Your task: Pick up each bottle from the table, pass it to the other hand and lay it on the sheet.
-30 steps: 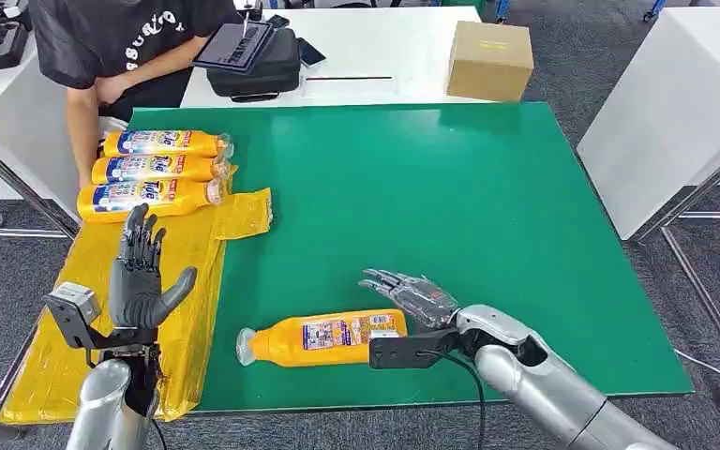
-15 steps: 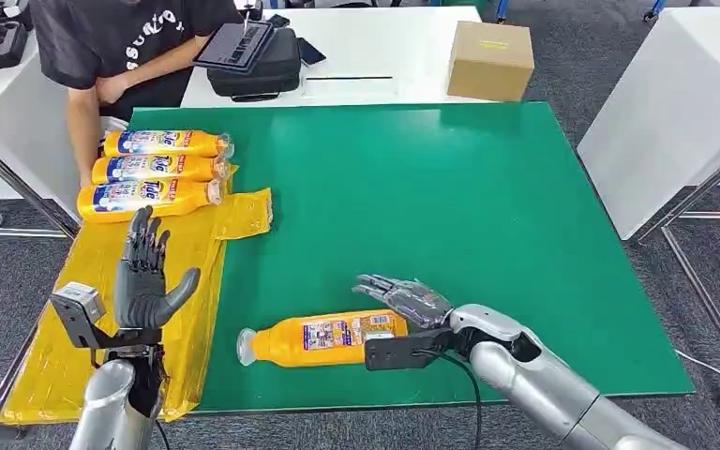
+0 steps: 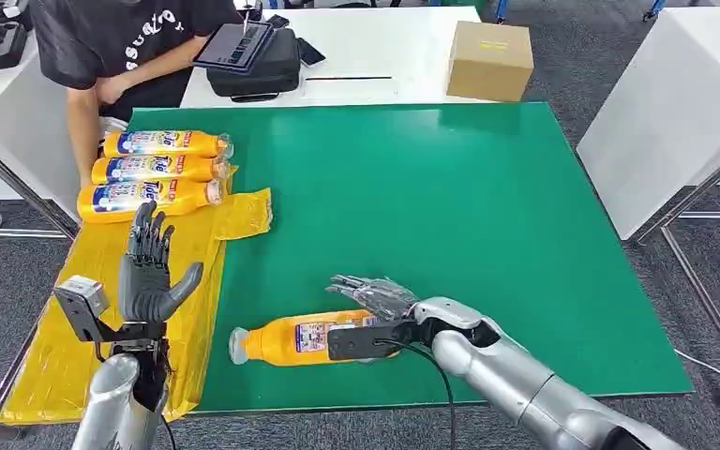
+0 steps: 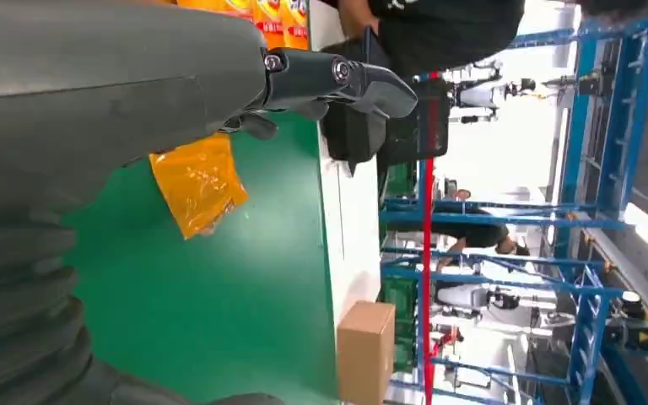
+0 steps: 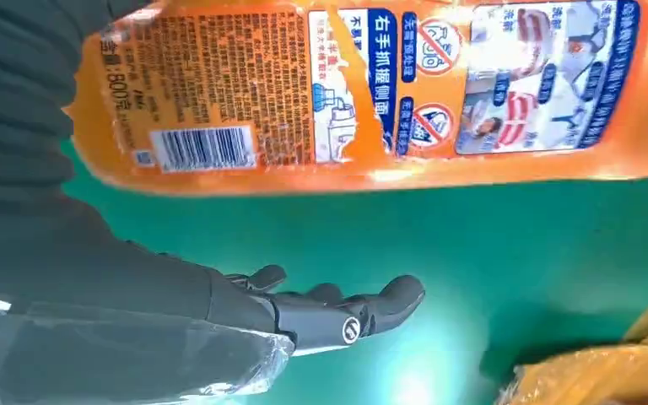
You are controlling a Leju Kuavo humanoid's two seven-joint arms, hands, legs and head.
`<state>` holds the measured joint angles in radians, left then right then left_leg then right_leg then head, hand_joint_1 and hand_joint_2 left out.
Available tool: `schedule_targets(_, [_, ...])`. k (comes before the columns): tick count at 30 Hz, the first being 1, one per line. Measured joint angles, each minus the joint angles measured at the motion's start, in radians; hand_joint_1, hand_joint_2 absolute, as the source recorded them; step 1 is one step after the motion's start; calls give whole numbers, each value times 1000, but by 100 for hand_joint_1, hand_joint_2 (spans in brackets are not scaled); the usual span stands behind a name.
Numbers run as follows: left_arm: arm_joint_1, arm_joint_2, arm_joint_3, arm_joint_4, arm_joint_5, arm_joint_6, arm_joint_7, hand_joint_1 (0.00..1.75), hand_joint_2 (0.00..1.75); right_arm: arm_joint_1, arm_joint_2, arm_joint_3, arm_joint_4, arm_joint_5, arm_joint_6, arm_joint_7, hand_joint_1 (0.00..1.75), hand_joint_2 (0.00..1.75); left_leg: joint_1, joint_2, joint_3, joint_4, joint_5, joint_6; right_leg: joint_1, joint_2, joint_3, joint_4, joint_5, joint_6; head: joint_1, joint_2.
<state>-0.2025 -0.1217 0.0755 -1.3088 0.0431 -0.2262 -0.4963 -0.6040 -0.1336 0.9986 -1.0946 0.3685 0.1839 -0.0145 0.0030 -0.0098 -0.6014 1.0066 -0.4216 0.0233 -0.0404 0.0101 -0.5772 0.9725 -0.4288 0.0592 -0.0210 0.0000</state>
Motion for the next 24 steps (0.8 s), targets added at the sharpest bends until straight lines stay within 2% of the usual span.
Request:
schedule_targets(13, [1,0,2,0,8,-1,3,0,175,-56,99,47,179,76,-55,11,0,175,0,0,1,0,0,0,0,0,0,0,0,0,0,0])
schedule_targets(20, [1,0,7,0,8,-3,7,0,175,-86,127,100,236,203,-74,21,0,175,0,0,2,0,0,0,0,0,1,0,0,0,0,0])
schedule_targets(24, [0,0,13,0,8,-3,8,0,175,-97,133,121,255,214,-78,24,0,175,0,0,2,0,0,0,0,0,2,0,0,0,0,0])
